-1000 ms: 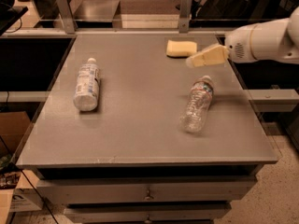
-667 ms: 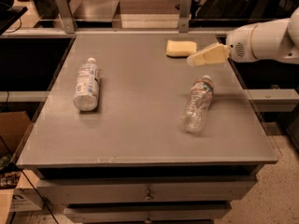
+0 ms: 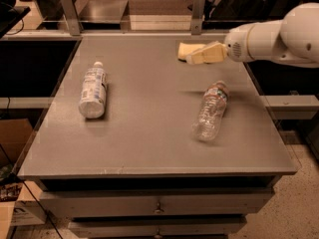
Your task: Pick sponge
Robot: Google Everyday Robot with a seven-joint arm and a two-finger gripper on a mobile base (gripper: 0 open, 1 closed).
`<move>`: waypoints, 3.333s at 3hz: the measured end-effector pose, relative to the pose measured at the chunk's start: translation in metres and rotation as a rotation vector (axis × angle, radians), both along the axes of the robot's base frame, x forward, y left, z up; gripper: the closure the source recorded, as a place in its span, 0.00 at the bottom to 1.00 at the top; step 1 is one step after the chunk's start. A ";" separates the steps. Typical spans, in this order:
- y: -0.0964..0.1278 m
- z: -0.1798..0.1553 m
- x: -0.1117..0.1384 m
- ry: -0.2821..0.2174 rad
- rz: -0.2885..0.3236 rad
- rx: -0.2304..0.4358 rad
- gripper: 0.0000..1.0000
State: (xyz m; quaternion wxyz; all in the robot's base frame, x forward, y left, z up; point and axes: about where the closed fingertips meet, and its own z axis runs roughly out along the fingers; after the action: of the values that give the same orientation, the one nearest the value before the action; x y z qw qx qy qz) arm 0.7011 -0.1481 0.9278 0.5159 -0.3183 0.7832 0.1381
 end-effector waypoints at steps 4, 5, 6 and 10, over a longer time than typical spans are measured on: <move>0.007 -0.056 0.105 0.021 -0.112 0.081 0.00; 0.004 -0.073 0.119 0.057 -0.122 0.092 0.00; 0.002 -0.086 0.127 0.080 -0.128 0.096 0.18; 0.013 0.036 0.083 -0.191 -0.043 0.052 1.00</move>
Offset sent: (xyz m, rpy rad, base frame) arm 0.0952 0.0160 -0.0435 0.0455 -0.0187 -0.0993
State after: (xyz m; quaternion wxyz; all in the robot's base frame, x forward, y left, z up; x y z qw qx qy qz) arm 0.7840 -0.1350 0.9639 0.5993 -0.2997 0.7331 0.1165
